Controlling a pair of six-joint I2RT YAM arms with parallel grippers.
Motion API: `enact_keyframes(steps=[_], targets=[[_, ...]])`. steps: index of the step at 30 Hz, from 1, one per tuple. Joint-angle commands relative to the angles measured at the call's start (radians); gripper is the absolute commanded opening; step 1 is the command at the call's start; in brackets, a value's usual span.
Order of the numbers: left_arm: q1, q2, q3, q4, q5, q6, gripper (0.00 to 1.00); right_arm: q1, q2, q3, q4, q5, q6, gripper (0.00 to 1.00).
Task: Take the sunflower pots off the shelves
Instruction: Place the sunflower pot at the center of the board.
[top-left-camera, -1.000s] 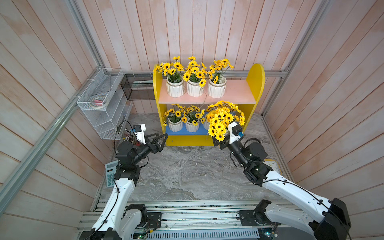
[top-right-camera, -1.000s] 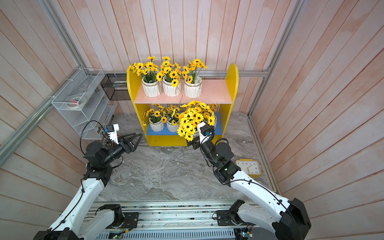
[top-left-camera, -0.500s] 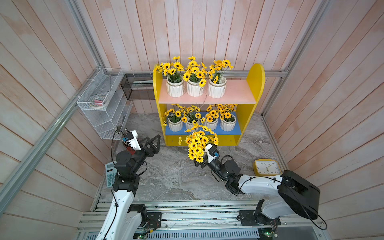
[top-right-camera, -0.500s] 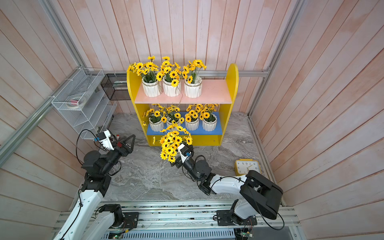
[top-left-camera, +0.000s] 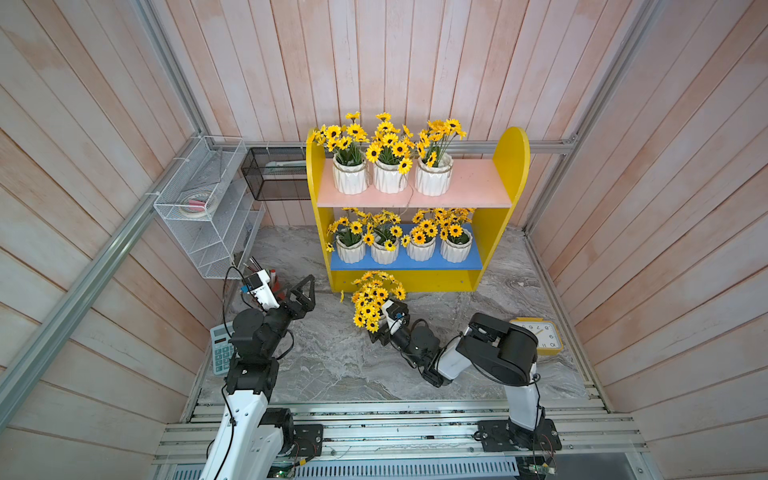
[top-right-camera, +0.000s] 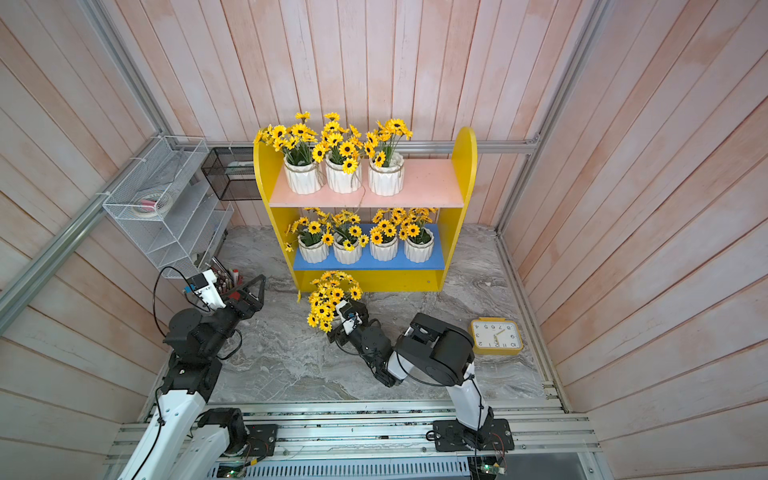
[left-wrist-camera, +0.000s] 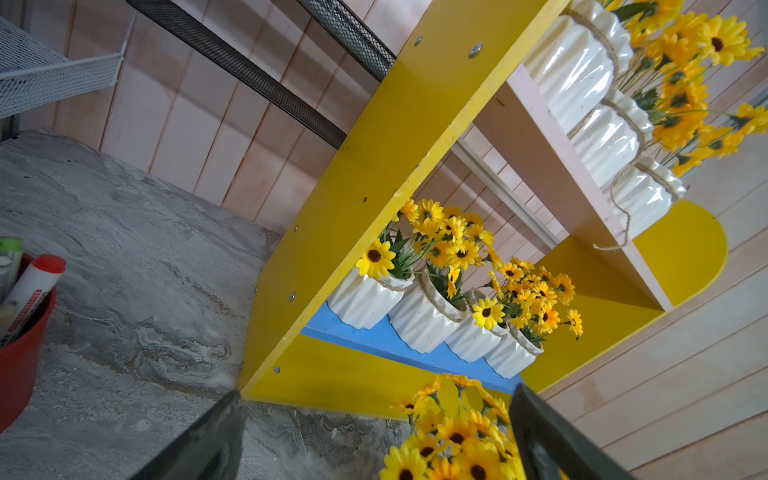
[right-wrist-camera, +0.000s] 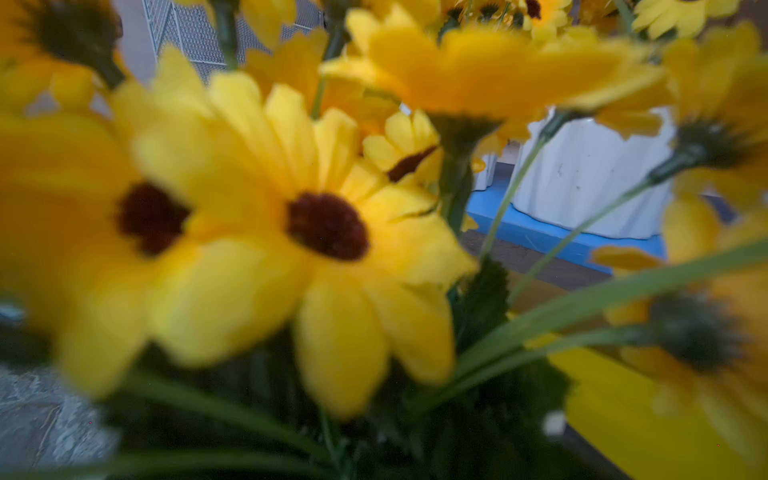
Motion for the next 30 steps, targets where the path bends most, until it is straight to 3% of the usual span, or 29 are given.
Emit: enact_keyframes(steps=[1,7,16,25,28,30], targets=[[-0.005,-0.013,-0.017,-0.013,-0.007,-0.002,1.00,-0.005,0.078,0.110,0.288,-0.036,0.032,0.00],[-0.005,-0.008,-0.026,-0.007,-0.003,-0.008,1.00,-0.019,0.241,0.262,0.288,-0.027,0.075,0.00],[-0.005,0.014,-0.038,0.032,0.007,-0.013,1.00,-0.053,0.345,0.372,0.183,-0.070,0.128,0.00],[-0.005,-0.037,-0.094,0.124,-0.013,-0.033,1.00,-0.032,0.416,0.438,0.101,-0.033,0.020,0.00],[-0.005,-0.037,-0.095,0.115,-0.017,-0.032,1.00,-0.030,0.411,0.446,0.024,-0.071,0.036,0.15],[-0.005,-0.036,-0.097,0.115,-0.013,-0.033,1.00,-0.029,0.423,0.442,0.030,-0.060,0.041,0.41]])
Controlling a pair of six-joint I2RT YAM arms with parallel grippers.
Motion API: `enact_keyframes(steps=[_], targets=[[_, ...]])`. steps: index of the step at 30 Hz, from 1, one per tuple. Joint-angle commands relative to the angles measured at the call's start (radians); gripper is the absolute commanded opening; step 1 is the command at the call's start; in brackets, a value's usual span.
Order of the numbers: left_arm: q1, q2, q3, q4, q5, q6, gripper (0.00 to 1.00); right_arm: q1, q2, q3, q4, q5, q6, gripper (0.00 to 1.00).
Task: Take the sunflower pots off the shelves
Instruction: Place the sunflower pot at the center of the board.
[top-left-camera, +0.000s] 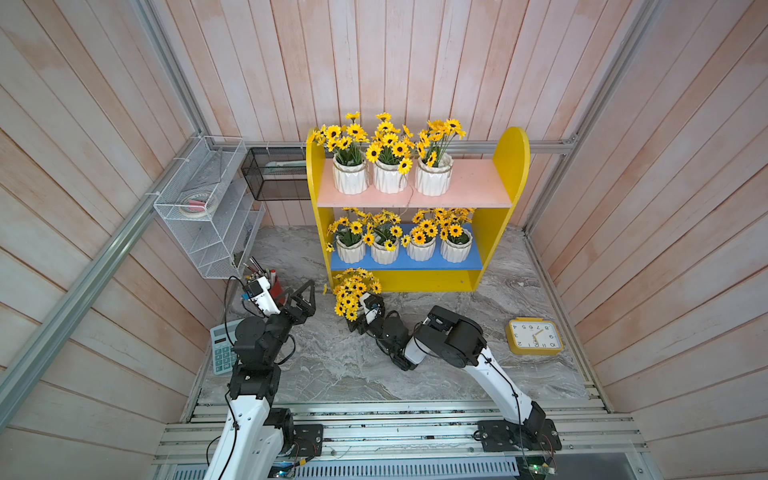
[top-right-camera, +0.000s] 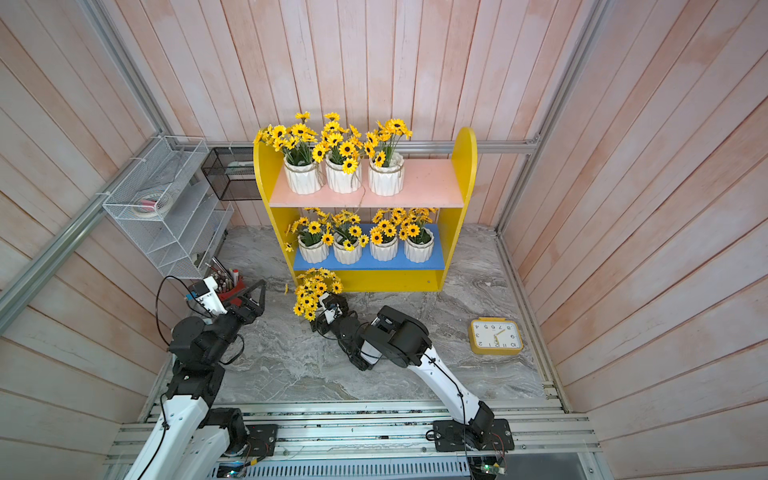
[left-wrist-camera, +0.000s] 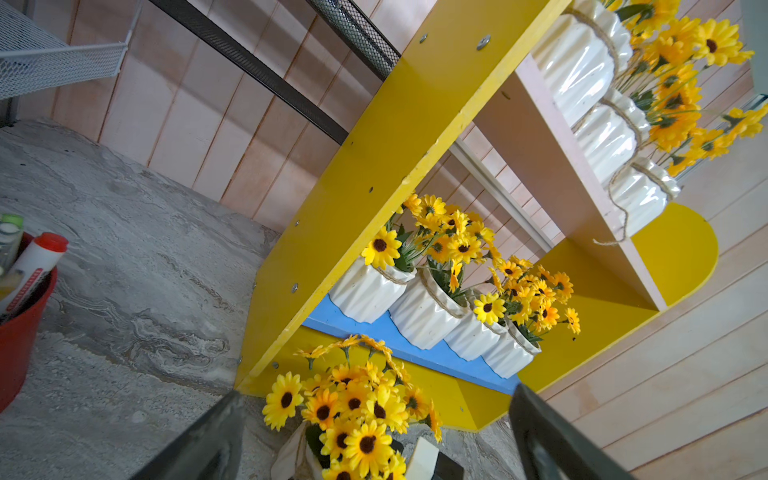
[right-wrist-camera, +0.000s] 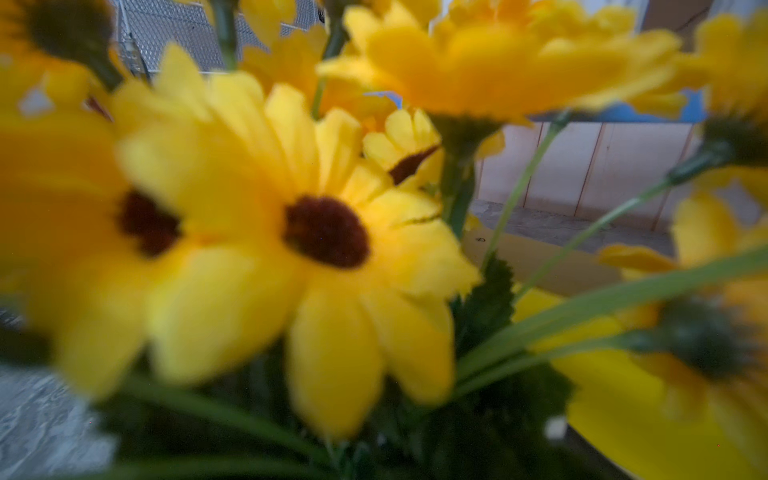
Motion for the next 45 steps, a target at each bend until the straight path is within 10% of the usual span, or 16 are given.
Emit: enact_keyframes(steps=[1,5,31,45], targets=[[-0.006,-0.004,-0.013,0.030,-0.006,-0.003,1.00,0.008,0.020,0.021,0.035,-0.003,-0.008,0.55],[-0.005,0.007,-0.007,0.028,0.004,-0.007,1.00,0.012,-0.001,0.005,0.003,0.025,-0.013,0.98],[-0.006,-0.049,0.012,-0.042,0.067,-0.045,1.00,0.047,-0.225,-0.433,0.214,0.065,0.057,0.98],[-0.010,0.048,0.239,-0.133,0.150,0.058,1.00,0.112,-0.913,-0.729,-0.214,0.259,0.031,0.98]])
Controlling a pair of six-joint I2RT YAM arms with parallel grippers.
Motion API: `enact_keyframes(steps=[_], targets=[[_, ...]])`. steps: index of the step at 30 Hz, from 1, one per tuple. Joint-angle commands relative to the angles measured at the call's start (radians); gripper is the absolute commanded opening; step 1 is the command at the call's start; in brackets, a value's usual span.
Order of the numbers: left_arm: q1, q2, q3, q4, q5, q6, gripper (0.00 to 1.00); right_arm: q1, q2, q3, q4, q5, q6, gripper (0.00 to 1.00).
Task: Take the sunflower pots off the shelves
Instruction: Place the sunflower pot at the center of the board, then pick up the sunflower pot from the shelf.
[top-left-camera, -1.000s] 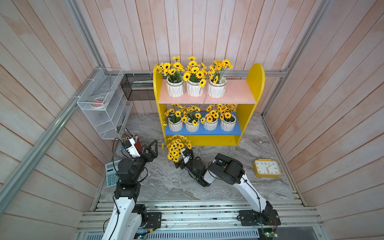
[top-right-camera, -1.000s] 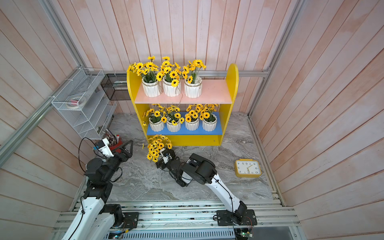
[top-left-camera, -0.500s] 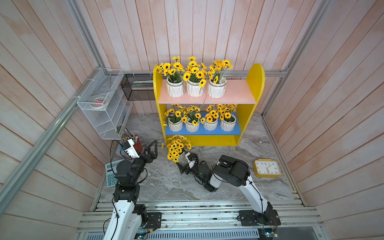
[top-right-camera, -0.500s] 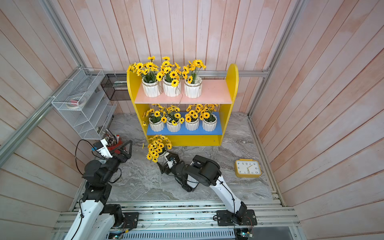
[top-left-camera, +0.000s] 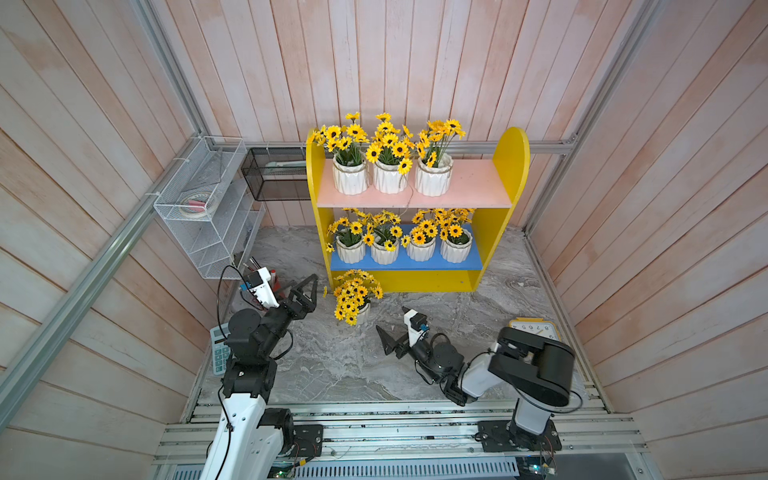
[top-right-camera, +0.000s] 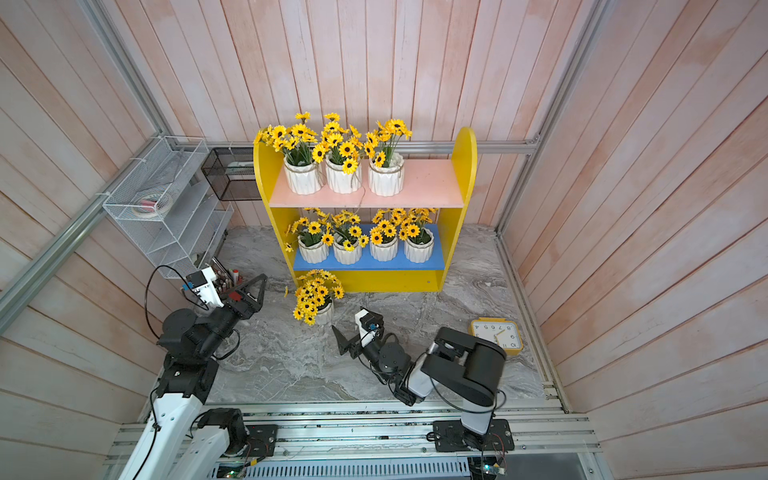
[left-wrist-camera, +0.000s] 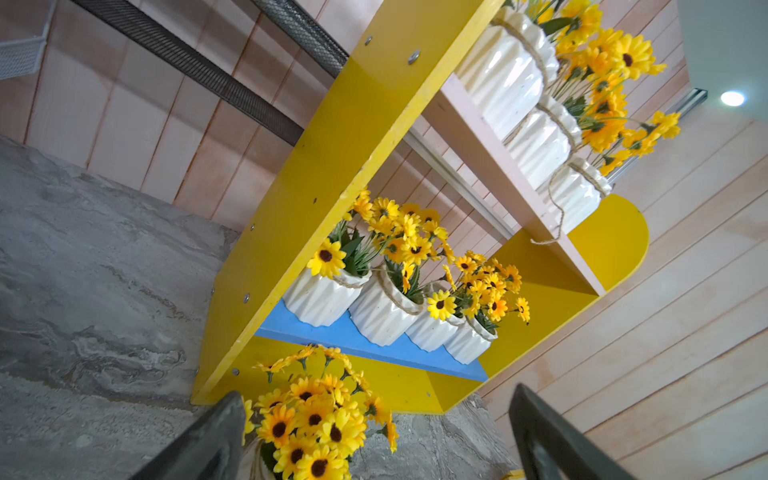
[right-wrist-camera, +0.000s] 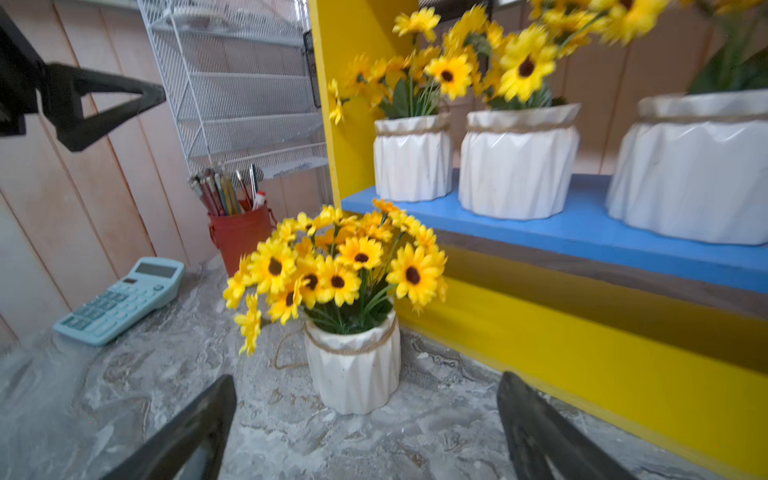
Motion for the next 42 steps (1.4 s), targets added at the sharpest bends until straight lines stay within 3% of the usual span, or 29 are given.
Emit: enact_keyframes(steps=[1,4,9,12,14,16,18,25,33,42], targets=[[-0.005,0.033,0.092,-0.019,0.055,0.058,1.00,0.003,-0.196,0.022,-0.319,0.086,-0.034,0.98],[-0.008,0.090,0.178,-0.005,0.104,0.062,1.00,-0.024,-0.382,0.116,-0.661,0.147,-0.041,0.97],[-0.024,0.226,0.289,0.060,0.278,0.024,1.00,-0.163,-0.580,0.291,-0.987,0.040,-0.022,0.93],[-0.101,0.306,0.323,0.123,0.316,0.028,1.00,-0.251,-0.635,0.397,-1.089,-0.049,-0.022,0.94],[-0.189,0.361,0.390,0.053,0.317,0.137,1.00,-0.307,-0.643,0.487,-1.152,-0.093,-0.027,0.94],[-0.260,0.413,0.461,-0.053,0.329,0.247,1.00,-0.349,-0.636,0.560,-1.184,-0.131,-0.050,0.98],[-0.298,0.442,0.495,-0.085,0.345,0.267,1.00,-0.383,-0.620,0.623,-1.200,-0.167,-0.079,0.98],[-0.307,0.372,0.398,0.054,0.414,0.304,1.00,-0.482,-0.474,0.876,-1.277,-0.287,-0.132,0.98],[-0.266,0.312,0.239,0.203,0.271,0.220,1.00,-0.561,-0.303,1.088,-1.317,-0.362,-0.116,0.98],[-0.210,0.337,0.213,0.287,0.322,0.130,1.00,-0.638,-0.152,1.231,-1.336,-0.467,-0.072,0.98]])
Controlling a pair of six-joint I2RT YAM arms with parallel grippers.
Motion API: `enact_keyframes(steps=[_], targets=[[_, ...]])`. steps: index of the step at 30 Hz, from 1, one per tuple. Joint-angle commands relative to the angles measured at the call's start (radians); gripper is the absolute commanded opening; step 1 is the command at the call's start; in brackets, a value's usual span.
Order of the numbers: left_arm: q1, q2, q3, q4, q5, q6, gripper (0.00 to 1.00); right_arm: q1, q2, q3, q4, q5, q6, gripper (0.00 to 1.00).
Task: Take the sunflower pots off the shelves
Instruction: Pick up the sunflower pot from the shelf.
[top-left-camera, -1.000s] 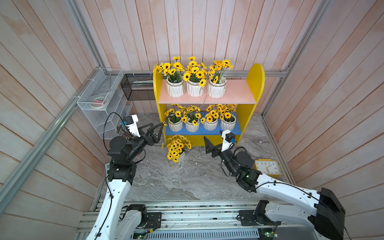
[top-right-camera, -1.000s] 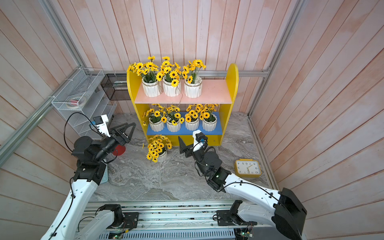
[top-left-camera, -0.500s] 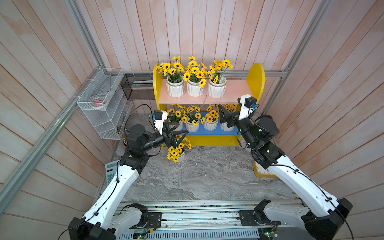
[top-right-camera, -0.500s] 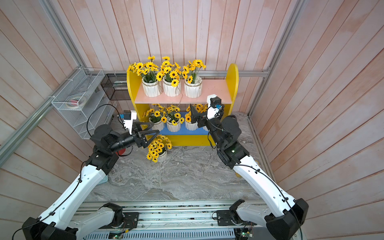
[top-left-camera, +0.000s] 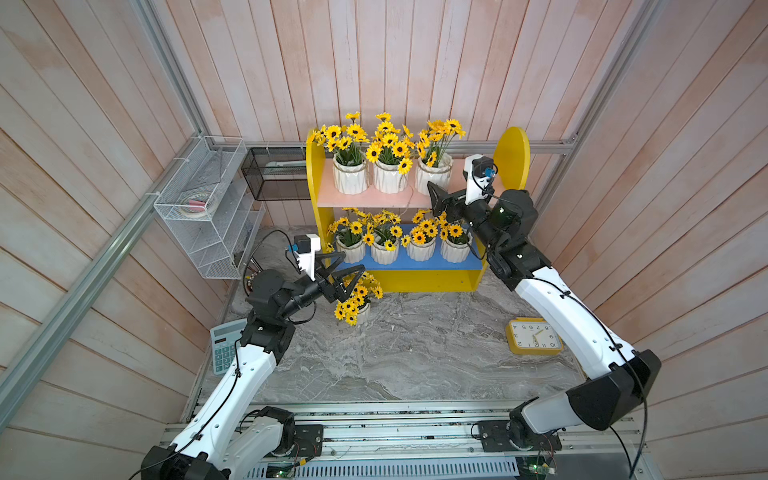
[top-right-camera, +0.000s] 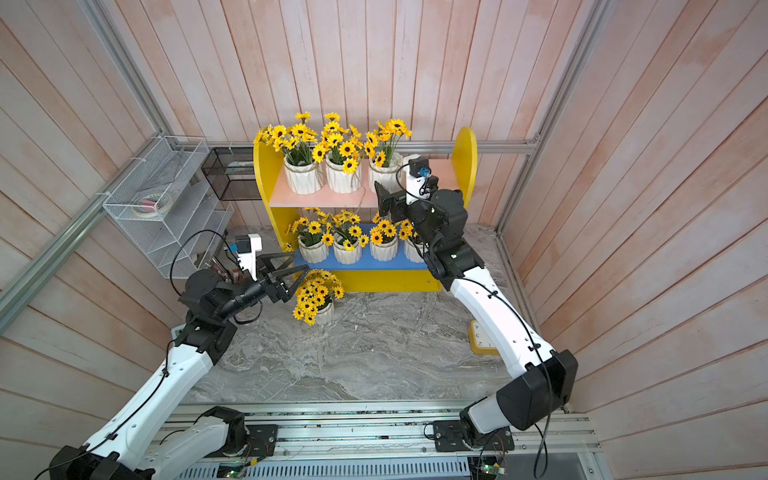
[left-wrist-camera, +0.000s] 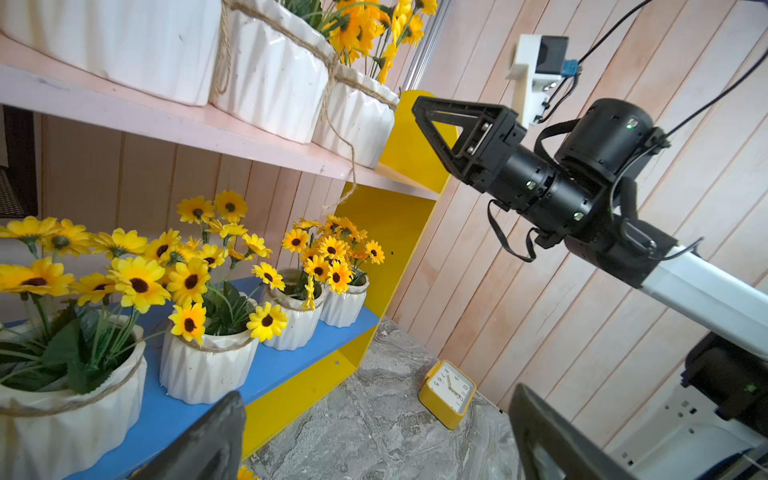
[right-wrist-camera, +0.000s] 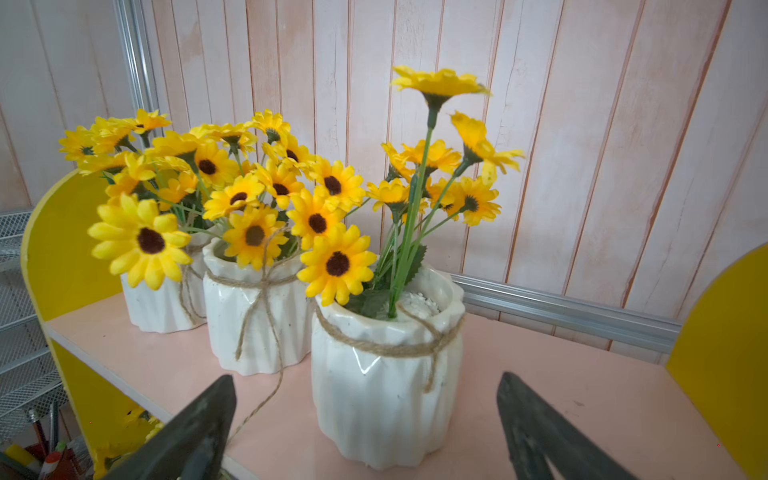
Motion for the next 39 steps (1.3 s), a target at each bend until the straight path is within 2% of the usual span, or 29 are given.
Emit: enact_keyframes(steps=[1,7,16,28,39], targets=[[0.025,0.013,-0.017,0.068,0.028,-0.050,1.00,-0.017,0.043,0.064,-0.022,-0.065,0.020,0.98],[0.035,0.020,-0.011,0.055,0.030,-0.048,1.00,-0.022,0.121,0.131,-0.026,-0.075,0.008,0.98],[0.038,0.029,-0.011,0.064,0.041,-0.060,1.00,-0.032,0.160,0.130,0.079,-0.051,0.020,0.98],[0.039,0.026,-0.013,0.070,0.044,-0.065,1.00,-0.048,0.229,0.193,0.090,-0.132,0.014,0.98],[0.040,0.027,-0.011,0.071,0.051,-0.064,1.00,-0.060,0.283,0.224,0.142,-0.143,0.023,0.98]])
